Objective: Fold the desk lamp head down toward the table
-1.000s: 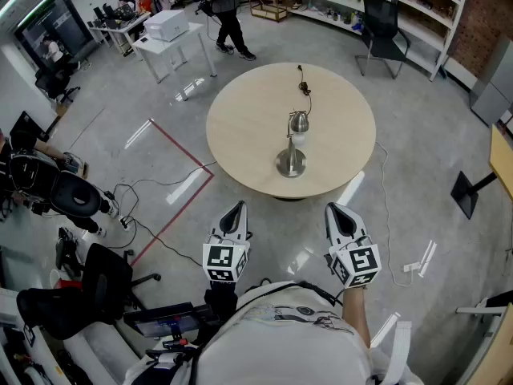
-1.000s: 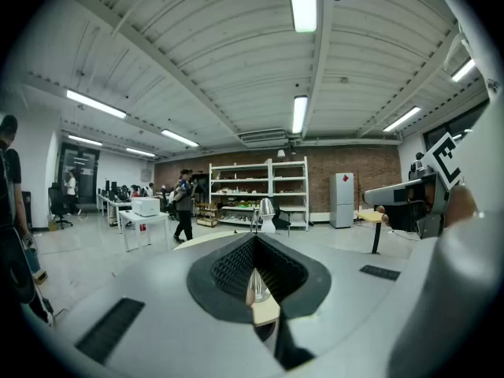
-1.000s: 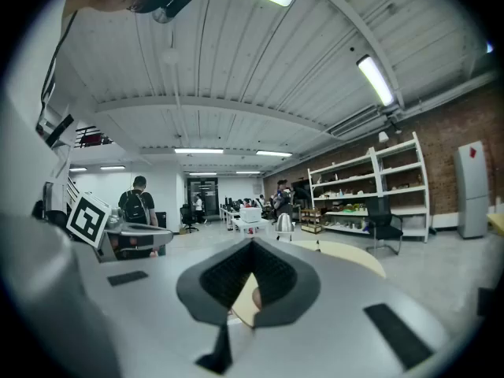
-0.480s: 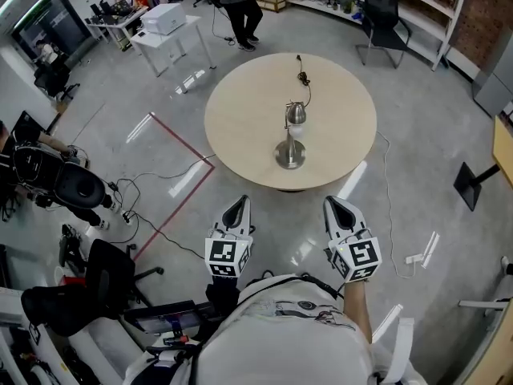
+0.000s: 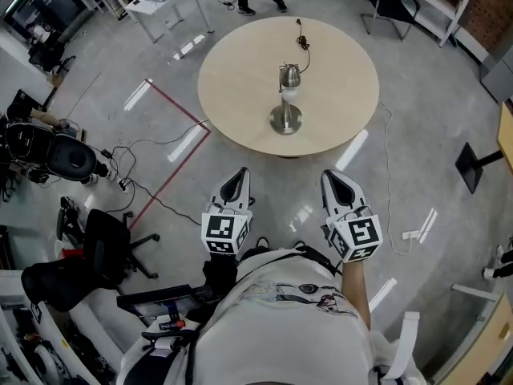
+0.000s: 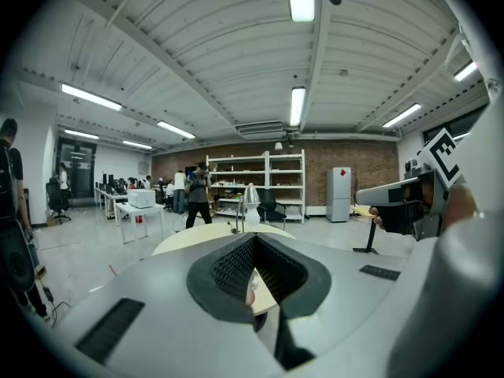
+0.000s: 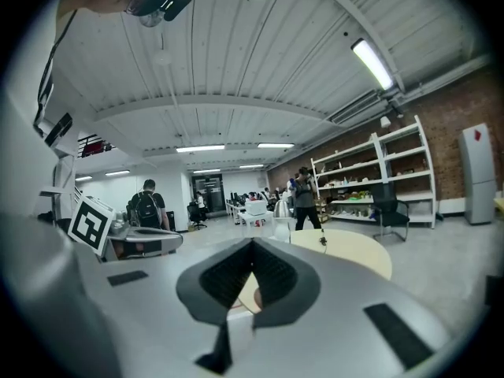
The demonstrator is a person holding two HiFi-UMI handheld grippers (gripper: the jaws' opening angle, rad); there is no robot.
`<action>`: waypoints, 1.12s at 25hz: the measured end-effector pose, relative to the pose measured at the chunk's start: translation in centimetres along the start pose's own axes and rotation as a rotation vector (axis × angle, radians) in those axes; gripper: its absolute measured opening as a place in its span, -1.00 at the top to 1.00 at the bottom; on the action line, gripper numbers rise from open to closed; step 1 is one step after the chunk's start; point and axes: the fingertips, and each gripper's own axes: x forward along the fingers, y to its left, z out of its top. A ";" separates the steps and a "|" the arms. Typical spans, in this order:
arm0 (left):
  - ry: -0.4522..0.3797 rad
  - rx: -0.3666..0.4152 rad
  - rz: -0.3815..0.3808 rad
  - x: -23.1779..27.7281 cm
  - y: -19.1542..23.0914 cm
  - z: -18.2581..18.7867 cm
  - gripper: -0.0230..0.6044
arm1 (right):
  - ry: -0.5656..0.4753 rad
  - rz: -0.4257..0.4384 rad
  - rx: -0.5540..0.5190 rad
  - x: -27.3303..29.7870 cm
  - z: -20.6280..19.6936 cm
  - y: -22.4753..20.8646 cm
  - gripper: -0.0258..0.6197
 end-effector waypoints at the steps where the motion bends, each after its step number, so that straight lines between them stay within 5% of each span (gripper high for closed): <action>1: 0.010 -0.003 -0.002 0.2 -0.5 -0.4 0.92 | 0.007 0.007 0.005 -0.1 -0.3 -0.1 0.91; 13: 0.123 -0.022 -0.002 1.7 -4.9 -4.3 0.92 | 0.084 0.046 0.089 -1.0 -3.8 -3.3 0.91; 28: 0.070 0.003 -0.101 11.7 2.6 -1.1 0.92 | 0.049 -0.038 0.071 10.3 0.0 -6.1 0.91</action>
